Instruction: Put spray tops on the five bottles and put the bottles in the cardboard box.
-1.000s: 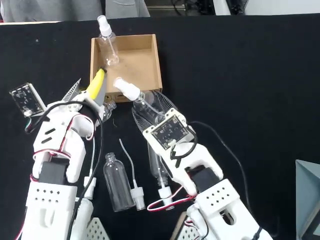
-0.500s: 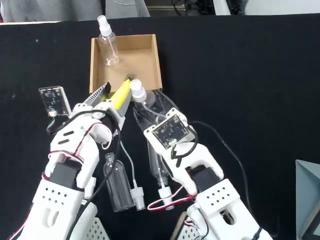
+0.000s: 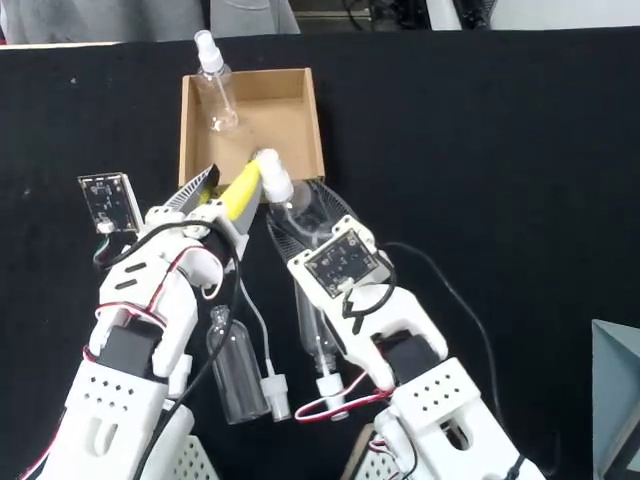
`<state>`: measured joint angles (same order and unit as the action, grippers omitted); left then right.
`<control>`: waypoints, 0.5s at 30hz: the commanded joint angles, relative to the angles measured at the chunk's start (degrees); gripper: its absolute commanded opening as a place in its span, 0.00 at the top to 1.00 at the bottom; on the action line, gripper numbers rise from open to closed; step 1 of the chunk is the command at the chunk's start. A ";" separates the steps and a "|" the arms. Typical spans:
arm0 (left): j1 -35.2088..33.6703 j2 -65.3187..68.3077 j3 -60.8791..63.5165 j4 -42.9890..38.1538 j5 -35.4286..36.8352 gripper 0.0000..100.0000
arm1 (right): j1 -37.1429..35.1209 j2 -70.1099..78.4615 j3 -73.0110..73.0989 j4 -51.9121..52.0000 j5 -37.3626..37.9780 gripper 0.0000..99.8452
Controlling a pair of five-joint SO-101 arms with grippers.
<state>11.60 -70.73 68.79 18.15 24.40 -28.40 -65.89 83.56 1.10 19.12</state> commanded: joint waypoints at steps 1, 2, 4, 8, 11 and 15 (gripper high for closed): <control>-0.48 -0.44 0.66 -1.49 -0.62 0.80 | 1.23 -2.42 -0.57 -1.76 -0.35 0.99; -0.40 -0.44 1.36 -2.20 -0.70 0.80 | 1.23 -2.42 -0.57 -1.76 -0.35 0.99; -0.40 -0.35 2.77 -4.22 -0.79 0.80 | 1.14 -2.42 -0.57 -1.76 -0.35 0.99; 1.36 -0.35 4.26 -6.15 -0.88 0.80 | 1.05 -2.42 -0.57 -1.58 -0.35 0.99; 3.82 -0.35 4.70 -6.15 -2.99 0.80 | 1.14 -2.42 -0.57 -1.49 -0.35 0.99; 4.62 -0.35 4.79 -6.07 -6.07 0.80 | 1.23 -2.42 -0.57 -1.41 -0.35 0.99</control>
<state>13.36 -71.25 73.80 12.53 21.32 -28.22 -65.89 83.65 1.10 19.21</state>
